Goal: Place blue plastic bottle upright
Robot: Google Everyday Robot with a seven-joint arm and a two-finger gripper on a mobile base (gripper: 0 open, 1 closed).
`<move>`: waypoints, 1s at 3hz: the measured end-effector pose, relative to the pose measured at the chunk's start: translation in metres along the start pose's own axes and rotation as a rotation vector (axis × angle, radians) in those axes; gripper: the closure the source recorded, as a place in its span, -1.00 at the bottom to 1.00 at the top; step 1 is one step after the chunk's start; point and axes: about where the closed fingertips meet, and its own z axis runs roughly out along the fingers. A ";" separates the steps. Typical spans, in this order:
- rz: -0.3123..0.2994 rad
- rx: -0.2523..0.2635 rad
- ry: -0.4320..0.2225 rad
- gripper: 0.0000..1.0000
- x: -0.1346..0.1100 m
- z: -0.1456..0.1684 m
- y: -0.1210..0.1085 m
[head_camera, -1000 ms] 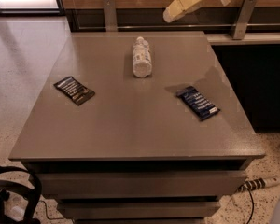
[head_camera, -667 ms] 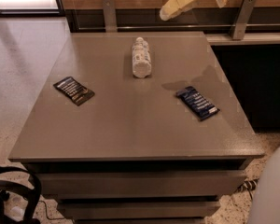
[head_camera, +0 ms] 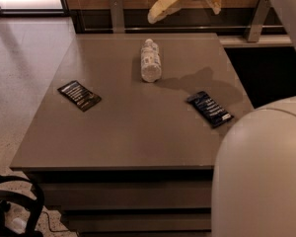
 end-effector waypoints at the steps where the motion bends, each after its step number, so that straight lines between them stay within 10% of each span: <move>1: 0.003 0.061 0.063 -1.00 -0.026 0.032 0.027; 3: 0.009 0.067 0.121 -1.00 -0.043 0.073 0.048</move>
Offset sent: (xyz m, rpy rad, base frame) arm 0.0597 0.0840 -0.0232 -0.1371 0.1034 -0.0259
